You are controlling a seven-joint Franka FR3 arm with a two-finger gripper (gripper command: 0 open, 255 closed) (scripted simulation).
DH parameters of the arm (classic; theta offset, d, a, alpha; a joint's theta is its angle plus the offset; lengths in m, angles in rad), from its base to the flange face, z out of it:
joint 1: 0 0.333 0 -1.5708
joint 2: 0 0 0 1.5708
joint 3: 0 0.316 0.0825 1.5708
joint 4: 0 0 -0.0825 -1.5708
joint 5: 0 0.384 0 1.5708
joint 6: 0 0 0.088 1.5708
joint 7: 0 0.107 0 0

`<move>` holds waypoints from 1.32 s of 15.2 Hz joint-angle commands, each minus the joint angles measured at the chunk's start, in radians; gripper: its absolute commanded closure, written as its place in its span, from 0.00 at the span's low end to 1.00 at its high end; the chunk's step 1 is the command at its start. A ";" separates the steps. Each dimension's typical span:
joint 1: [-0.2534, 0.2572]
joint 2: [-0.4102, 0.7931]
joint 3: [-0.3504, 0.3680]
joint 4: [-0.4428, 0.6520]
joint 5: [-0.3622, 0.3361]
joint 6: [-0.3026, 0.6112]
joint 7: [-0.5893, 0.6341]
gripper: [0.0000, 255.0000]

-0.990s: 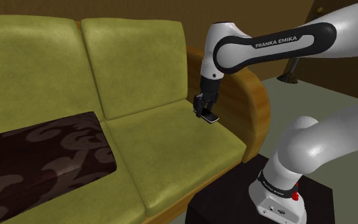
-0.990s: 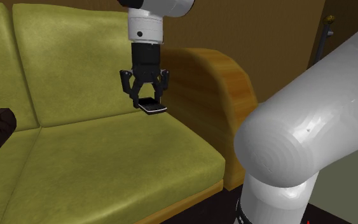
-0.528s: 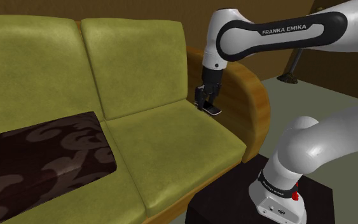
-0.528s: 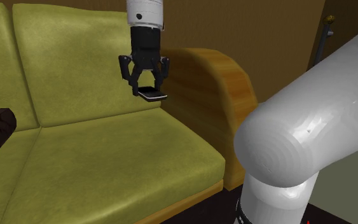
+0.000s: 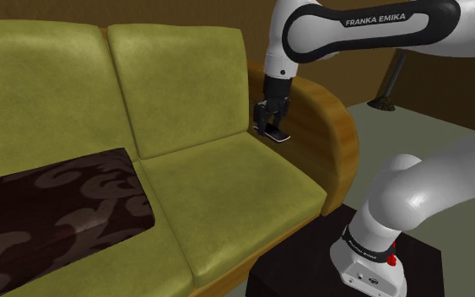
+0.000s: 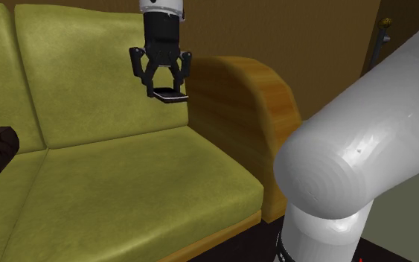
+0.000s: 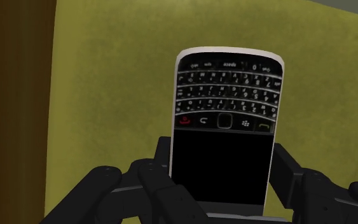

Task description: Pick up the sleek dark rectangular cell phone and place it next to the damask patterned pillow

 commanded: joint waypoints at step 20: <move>0.075 0.818 0.183 0.831 -0.122 -0.007 0.295 1.00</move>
